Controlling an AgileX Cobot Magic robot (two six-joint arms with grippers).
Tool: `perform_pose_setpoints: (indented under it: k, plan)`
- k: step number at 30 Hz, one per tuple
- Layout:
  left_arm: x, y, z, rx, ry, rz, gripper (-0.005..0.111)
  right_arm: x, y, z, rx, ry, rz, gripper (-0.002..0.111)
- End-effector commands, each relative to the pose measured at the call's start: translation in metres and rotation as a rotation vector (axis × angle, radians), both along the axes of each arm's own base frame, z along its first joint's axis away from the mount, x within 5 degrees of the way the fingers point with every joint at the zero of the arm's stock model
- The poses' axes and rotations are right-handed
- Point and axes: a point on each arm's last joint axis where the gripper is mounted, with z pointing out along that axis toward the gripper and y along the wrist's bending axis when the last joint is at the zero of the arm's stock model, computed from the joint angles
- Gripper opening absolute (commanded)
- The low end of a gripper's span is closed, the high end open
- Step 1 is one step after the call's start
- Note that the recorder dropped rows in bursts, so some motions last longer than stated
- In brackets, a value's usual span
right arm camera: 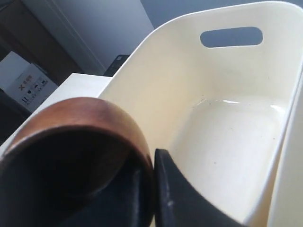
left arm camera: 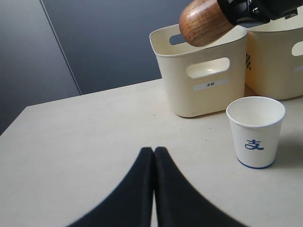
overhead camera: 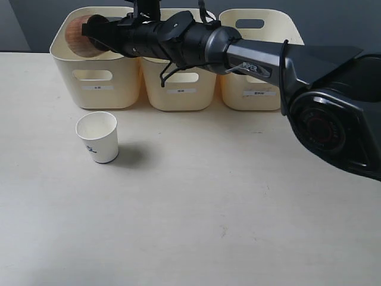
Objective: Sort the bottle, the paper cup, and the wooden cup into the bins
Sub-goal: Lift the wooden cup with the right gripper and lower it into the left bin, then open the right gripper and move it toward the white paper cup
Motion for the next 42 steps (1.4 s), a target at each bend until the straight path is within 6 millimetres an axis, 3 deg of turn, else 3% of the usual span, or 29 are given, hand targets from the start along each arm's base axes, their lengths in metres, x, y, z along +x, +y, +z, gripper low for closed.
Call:
perform_pose_setpoints:
  k: [1, 19, 21, 26, 28, 39, 42]
  plan:
    - [0.000, 0.000, 0.000, -0.002, -0.010, -0.003, 0.000, 0.003, -0.002, 0.007, -0.063, -0.092, 0.013, -0.001]
    - [0.000, 0.000, 0.000, -0.002, -0.010, -0.003, 0.000, 0.004, -0.003, 0.008, -0.083, -0.121, 0.007, 0.000]
    - [0.000, 0.000, 0.000, -0.002, -0.010, -0.003, 0.000, 0.004, -0.003, 0.007, -0.083, -0.119, 0.011, 0.007]
    - [0.000, 0.000, 0.000, -0.002, -0.010, -0.003, 0.000, 0.003, -0.002, 0.007, -0.077, -0.110, 0.014, 0.042]
    - [0.000, 0.000, 0.000, -0.002, -0.010, -0.003, 0.000, 0.003, -0.002, 0.007, -0.068, -0.103, 0.010, 0.049]
    - [0.000, 0.000, 0.000, -0.002, -0.009, -0.003, 0.000, -0.003, 0.002, 0.006, -0.054, -0.052, 0.081, 0.049]
    - [0.000, 0.000, 0.000, -0.002, -0.009, -0.003, 0.000, -0.011, 0.005, 0.017, -0.047, -0.033, 0.164, 0.049]
